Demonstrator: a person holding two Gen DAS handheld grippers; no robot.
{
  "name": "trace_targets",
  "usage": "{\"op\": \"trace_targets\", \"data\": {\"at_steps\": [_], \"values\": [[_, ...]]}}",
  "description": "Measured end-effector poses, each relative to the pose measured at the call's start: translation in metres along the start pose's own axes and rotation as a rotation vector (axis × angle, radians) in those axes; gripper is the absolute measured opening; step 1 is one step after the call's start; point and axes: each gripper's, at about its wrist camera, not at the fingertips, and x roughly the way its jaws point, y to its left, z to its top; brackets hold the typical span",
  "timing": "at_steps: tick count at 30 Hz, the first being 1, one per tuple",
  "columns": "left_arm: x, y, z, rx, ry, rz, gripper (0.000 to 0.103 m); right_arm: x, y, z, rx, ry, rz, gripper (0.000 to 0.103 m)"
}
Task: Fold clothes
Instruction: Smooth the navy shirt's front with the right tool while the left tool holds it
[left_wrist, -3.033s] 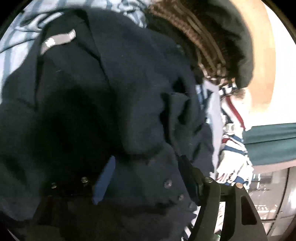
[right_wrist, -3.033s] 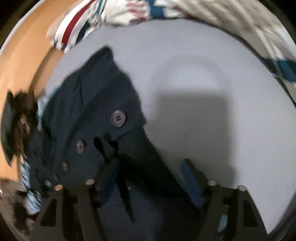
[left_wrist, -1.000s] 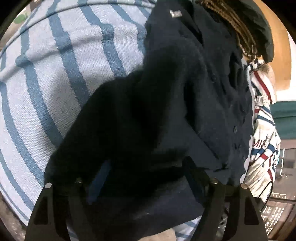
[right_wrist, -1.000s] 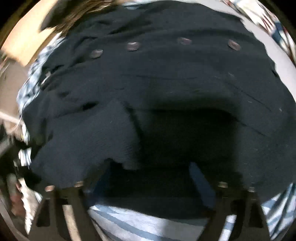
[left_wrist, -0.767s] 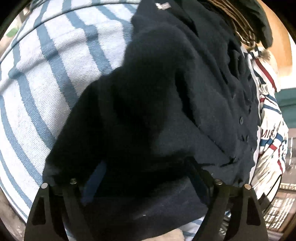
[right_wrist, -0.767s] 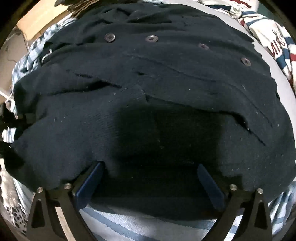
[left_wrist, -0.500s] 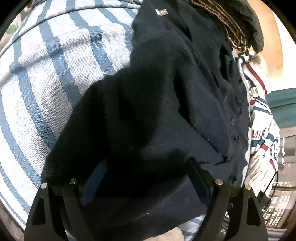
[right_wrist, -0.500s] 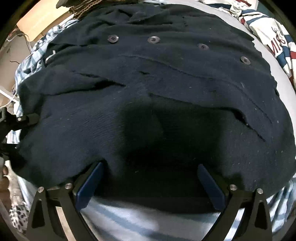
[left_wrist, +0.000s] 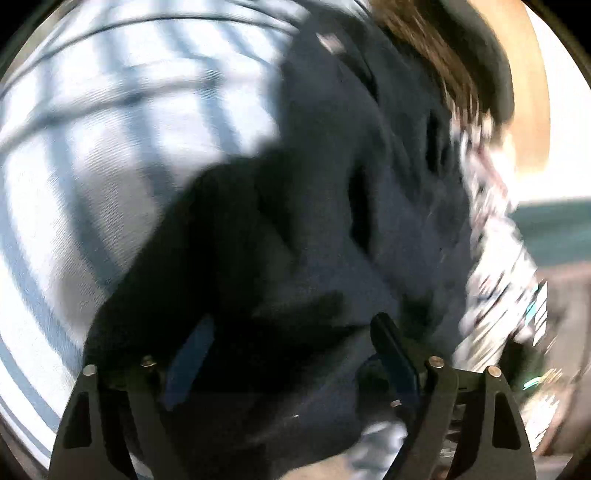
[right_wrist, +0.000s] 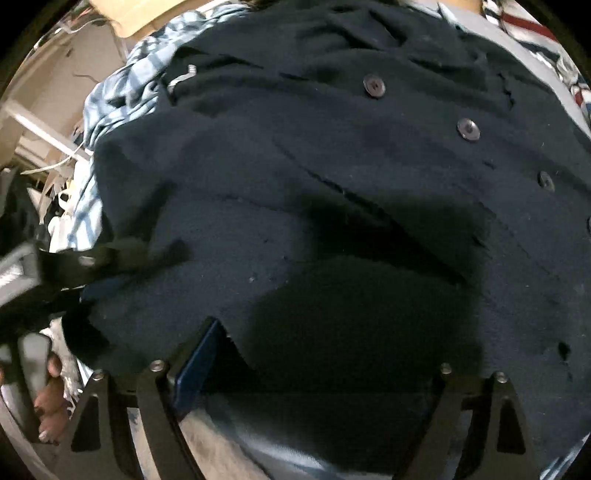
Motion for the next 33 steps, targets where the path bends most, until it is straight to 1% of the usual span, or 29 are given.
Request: {"op": "trace_targets", "data": {"at_steps": [2, 3, 4, 6, 8, 10, 12, 14, 15, 16, 18, 19, 20, 22, 23, 24, 25, 26, 28, 29, 32, 33], "values": [[-0.013, 0.022, 0.000, -0.138, -0.056, -0.085, 0.077, -0.005, 0.001, 0.001, 0.010, -0.009, 0.016, 0.089], [-0.018, 0.031, 0.001, -0.180, -0.069, -0.096, 0.069, -0.008, 0.001, 0.000, 0.010, -0.011, 0.031, 0.089], [-0.020, 0.036, 0.002, -0.203, -0.069, -0.097, 0.065, -0.010, 0.003, 0.000, 0.005, -0.006, 0.060, 0.089], [-0.024, 0.038, 0.006, -0.212, -0.072, -0.095, 0.065, -0.013, 0.012, -0.001, -0.029, 0.011, 0.102, 0.089], [-0.029, 0.039, 0.000, -0.199, -0.118, -0.053, 0.065, -0.013, 0.026, -0.004, -0.088, 0.033, 0.124, 0.089], [-0.048, 0.048, -0.002, -0.175, -0.168, 0.002, 0.065, -0.011, 0.043, -0.006, -0.161, 0.051, 0.139, 0.089], [-0.053, 0.055, -0.001, -0.172, -0.169, 0.054, 0.065, -0.010, 0.057, -0.015, -0.245, 0.070, 0.117, 0.089], [-0.057, 0.063, -0.001, -0.169, -0.170, 0.099, 0.065, 0.002, 0.065, -0.016, -0.270, 0.093, 0.064, 0.091], [-0.057, 0.068, -0.002, -0.175, -0.168, 0.080, 0.065, 0.010, 0.069, -0.016, -0.277, 0.104, 0.035, 0.092], [-0.060, 0.075, -0.005, -0.175, -0.168, 0.073, 0.065, 0.014, 0.070, -0.014, -0.262, 0.105, 0.029, 0.095], [-0.063, 0.081, -0.008, -0.169, -0.166, 0.070, 0.064, 0.014, 0.070, -0.006, -0.212, 0.083, 0.039, 0.096], [-0.063, 0.080, -0.009, -0.160, -0.164, 0.079, 0.064, 0.012, 0.069, 0.000, -0.184, 0.062, 0.035, 0.094], [-0.063, 0.080, -0.010, -0.150, -0.161, 0.090, 0.064, 0.009, 0.067, 0.004, -0.161, 0.039, 0.021, 0.090], [-0.062, 0.076, -0.011, -0.116, -0.152, 0.123, 0.064, 0.001, 0.060, 0.015, -0.105, -0.022, -0.067, 0.084], [-0.061, 0.074, -0.012, -0.098, -0.149, 0.137, 0.064, -0.004, 0.056, 0.020, -0.076, -0.052, -0.116, 0.083], [-0.061, 0.074, -0.013, -0.092, -0.148, 0.142, 0.064, -0.012, 0.051, 0.023, -0.040, -0.078, -0.142, 0.084], [-0.060, 0.075, -0.014, -0.085, -0.147, 0.147, 0.064, -0.019, 0.048, 0.023, -0.018, -0.084, -0.117, 0.084], [-0.060, 0.075, -0.015, -0.079, -0.147, 0.151, 0.064, -0.025, 0.045, 0.023, -0.004, -0.081, -0.074, 0.086], [-0.061, 0.077, -0.016, -0.079, -0.147, 0.153, 0.064, -0.032, 0.045, 0.018, -0.026, -0.019, 0.034, 0.088], [-0.062, 0.078, -0.017, -0.084, -0.147, 0.152, 0.064, -0.033, 0.046, 0.014, -0.062, 0.013, 0.041, 0.088], [-0.064, 0.081, -0.019, -0.087, -0.143, 0.144, 0.064, -0.031, 0.047, 0.001, -0.178, 0.107, 0.018, 0.088], [-0.065, 0.083, -0.020, -0.089, -0.143, 0.139, 0.064, -0.028, 0.046, -0.010, -0.206, 0.147, 0.028, 0.088]]}}
